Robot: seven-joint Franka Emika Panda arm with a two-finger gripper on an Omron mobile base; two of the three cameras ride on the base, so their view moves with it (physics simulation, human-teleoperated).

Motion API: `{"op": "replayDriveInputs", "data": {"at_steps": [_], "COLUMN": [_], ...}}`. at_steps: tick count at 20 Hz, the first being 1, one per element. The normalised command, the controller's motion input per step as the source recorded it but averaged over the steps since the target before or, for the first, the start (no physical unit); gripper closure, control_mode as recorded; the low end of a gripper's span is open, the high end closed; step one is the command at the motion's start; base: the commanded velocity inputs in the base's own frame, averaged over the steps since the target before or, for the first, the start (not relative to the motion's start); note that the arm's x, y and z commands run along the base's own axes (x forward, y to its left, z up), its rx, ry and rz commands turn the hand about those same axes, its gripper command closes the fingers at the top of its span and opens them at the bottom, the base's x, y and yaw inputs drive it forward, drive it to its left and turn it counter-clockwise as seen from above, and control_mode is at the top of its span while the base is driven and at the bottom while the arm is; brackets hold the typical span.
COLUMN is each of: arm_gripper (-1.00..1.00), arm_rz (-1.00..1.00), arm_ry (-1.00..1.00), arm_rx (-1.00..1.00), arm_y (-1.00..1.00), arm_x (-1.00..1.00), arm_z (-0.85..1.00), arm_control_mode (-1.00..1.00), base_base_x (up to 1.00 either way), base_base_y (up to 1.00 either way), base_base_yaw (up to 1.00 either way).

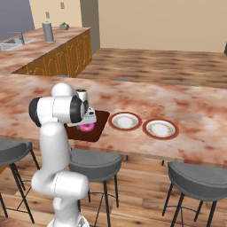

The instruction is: Move the dessert items from the plates to the tray.

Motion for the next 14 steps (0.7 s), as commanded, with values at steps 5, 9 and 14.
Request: {"op": "replayDriveInputs", "data": {"at_steps": [5,9,14], "arm_gripper": [-1.00,-1.00,-1.00], "arm_rz": [0.00,0.00,0.00], "arm_ry": [0.05,0.02,0.01], "arm_rx": [-0.01,0.01,0.04], "arm_y": [0.03,0.03,0.00], "arm_x": [0.00,0.00,0.00], "arm_z": [0.23,0.45,0.64], "arm_control_mode": [-1.00,-1.00,-1.00], "base_base_x": [0.00,0.00,0.00], "base_base_y": [0.00,0.00,0.00], "base_base_yaw": [0.00,0.00,0.00]}}
